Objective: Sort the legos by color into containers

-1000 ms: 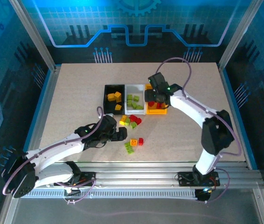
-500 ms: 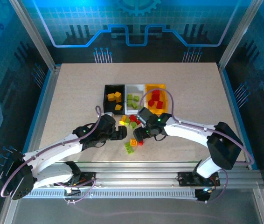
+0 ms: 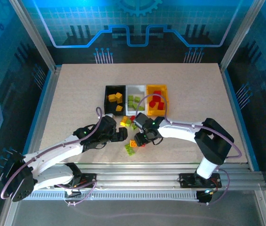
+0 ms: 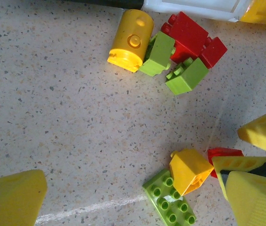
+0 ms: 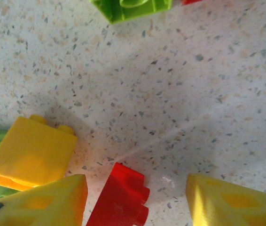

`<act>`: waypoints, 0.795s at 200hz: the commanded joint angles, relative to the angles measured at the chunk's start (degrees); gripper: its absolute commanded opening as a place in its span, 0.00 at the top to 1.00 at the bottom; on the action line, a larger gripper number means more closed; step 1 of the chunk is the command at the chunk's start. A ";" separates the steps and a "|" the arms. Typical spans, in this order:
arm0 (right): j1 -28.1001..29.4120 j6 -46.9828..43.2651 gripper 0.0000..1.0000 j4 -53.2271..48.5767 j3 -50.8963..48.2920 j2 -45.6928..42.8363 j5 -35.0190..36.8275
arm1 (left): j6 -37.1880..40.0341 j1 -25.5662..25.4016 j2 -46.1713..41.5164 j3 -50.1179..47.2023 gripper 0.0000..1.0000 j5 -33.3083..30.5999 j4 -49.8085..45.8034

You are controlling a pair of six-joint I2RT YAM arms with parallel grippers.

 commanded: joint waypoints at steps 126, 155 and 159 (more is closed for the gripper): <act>-16.07 -4.15 0.71 -2.13 9.20 -9.25 8.49 | 1.15 0.82 3.43 0.54 0.01 1.09 1.02; -21.58 -4.34 0.70 -1.94 18.30 0.53 10.67 | 1.02 0.82 3.80 0.87 0.01 1.77 1.21; -22.10 -4.22 0.70 -2.04 19.67 2.15 10.97 | 1.07 0.88 3.81 0.85 0.01 1.90 1.14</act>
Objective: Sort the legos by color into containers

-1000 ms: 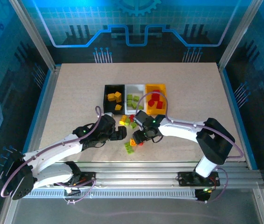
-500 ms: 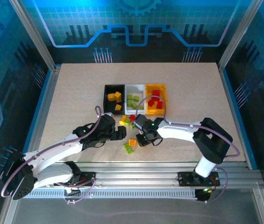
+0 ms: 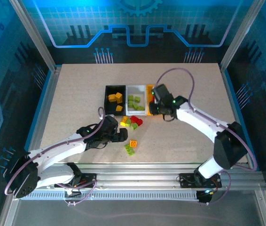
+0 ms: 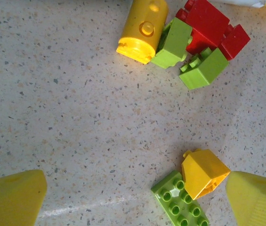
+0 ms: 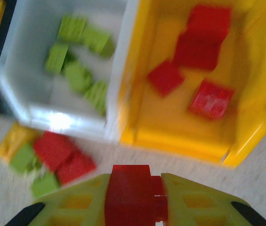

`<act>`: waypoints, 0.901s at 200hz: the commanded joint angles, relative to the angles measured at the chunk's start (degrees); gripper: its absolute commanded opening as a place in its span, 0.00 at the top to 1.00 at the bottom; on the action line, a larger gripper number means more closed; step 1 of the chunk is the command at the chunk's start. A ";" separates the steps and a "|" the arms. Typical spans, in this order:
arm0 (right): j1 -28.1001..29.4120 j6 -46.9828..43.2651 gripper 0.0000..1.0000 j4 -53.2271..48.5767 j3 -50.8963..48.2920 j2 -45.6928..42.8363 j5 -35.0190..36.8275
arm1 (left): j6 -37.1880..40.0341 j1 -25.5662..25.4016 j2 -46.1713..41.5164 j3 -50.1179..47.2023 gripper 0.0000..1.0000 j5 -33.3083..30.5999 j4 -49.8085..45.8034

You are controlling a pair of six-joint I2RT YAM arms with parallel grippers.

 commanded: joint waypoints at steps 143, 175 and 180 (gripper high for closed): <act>-1.99 1.41 0.29 0.65 9.46 4.45 3.98 | 6.66 1.13 1.06 7.00 0.01 0.54 -0.40; -0.02 2.80 0.29 1.82 0.76 -3.13 3.57 | 10.60 0.71 4.21 11.00 0.01 4.62 -0.75; 0.06 3.23 0.29 2.00 -0.86 -4.31 3.32 | 11.27 0.32 5.10 11.92 0.01 4.90 -1.29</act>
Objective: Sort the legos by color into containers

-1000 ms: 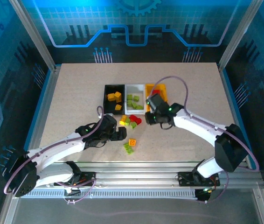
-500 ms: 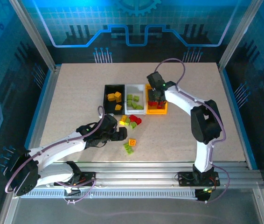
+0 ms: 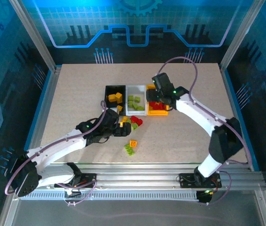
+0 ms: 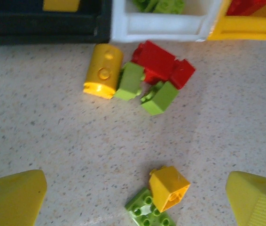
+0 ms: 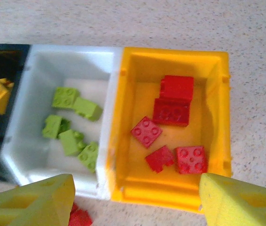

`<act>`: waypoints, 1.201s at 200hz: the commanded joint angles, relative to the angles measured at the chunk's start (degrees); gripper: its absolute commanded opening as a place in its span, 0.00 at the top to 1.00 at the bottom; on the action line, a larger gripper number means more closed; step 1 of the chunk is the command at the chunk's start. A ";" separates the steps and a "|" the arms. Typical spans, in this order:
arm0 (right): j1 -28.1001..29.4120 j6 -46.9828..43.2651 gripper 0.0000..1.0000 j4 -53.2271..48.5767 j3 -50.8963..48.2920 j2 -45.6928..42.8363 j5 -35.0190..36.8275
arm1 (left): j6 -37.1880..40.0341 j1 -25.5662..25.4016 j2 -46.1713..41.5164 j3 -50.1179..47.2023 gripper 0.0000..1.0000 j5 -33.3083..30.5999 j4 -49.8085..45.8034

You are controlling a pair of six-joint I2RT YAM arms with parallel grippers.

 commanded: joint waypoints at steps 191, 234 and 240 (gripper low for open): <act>-2.49 4.24 0.26 1.58 -22.04 -21.16 -2.13 | 5.99 -15.39 32.26 13.13 0.28 -7.86 -6.35; -3.21 4.44 0.25 1.94 -22.01 -21.07 -2.59 | 5.70 -15.74 32.90 12.16 0.37 -6.76 -5.31; -3.23 4.42 0.25 2.03 -22.02 -21.01 -2.63 | 5.72 -15.79 33.06 12.16 0.40 -6.67 -5.17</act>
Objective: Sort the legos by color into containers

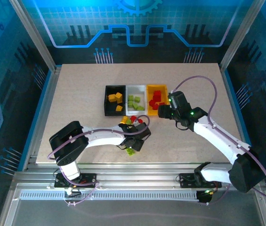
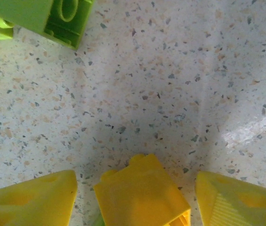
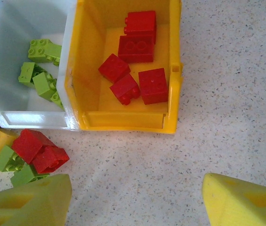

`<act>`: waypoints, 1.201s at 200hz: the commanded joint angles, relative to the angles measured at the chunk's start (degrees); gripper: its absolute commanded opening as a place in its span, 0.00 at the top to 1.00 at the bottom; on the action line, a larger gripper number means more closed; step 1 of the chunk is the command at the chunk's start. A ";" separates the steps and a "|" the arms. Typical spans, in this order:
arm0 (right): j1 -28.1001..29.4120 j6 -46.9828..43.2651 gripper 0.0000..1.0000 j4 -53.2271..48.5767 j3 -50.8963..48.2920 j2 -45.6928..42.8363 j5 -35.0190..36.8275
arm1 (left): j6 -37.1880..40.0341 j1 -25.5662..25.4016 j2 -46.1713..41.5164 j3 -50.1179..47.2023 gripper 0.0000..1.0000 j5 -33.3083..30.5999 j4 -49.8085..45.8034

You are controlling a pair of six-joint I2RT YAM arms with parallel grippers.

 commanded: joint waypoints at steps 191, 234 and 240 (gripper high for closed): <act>-1.52 1.93 0.25 0.88 -0.81 -0.60 -2.10 | -0.72 30.42 -4.20 14.48 0.68 -3.71 5.53; -1.26 1.84 0.25 0.61 -1.81 -1.99 -2.78 | -1.00 33.70 3.62 20.61 0.61 -4.48 4.95; -1.29 1.87 0.25 0.61 -1.98 -2.17 -2.90 | -0.88 33.86 4.52 21.46 0.56 -4.58 4.57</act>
